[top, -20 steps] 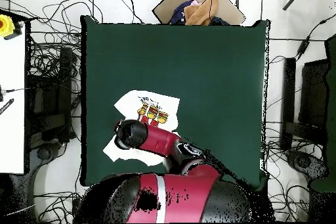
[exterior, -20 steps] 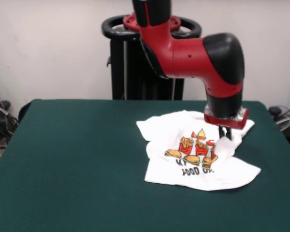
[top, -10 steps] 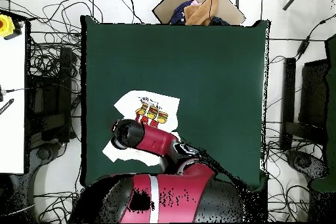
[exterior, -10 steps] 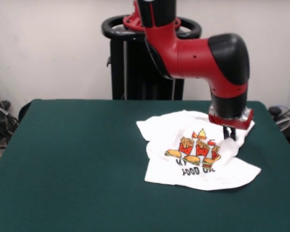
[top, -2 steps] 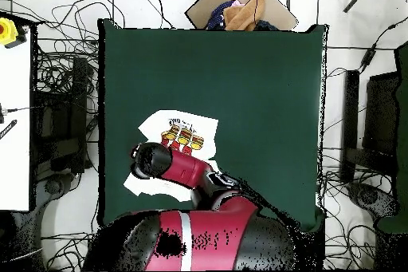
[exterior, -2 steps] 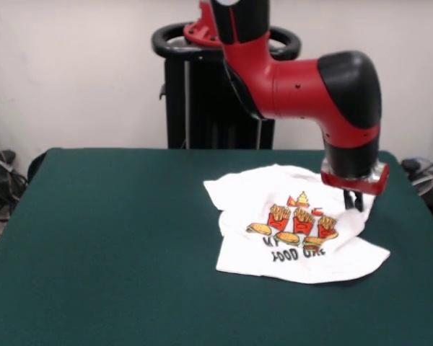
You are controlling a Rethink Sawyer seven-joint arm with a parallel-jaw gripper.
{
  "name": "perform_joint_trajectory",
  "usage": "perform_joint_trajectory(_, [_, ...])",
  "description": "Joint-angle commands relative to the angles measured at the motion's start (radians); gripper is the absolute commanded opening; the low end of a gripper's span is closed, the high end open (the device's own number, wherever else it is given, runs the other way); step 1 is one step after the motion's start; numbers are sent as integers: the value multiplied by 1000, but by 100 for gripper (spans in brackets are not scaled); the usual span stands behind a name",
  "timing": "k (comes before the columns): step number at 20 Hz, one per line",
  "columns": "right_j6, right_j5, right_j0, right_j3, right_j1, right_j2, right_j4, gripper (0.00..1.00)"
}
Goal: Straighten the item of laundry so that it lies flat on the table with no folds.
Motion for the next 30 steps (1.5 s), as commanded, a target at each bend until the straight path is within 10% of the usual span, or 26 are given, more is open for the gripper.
perform_joint_trajectory(1, [277, -33, 43, -4, 36, 99, 105, 0])
perform_joint_trajectory(22, [280, -60, 94, 27, 22, 99, 169, 0])
perform_joint_trajectory(30, [241, 130, 167, -35, -57, -103, 153, 0])
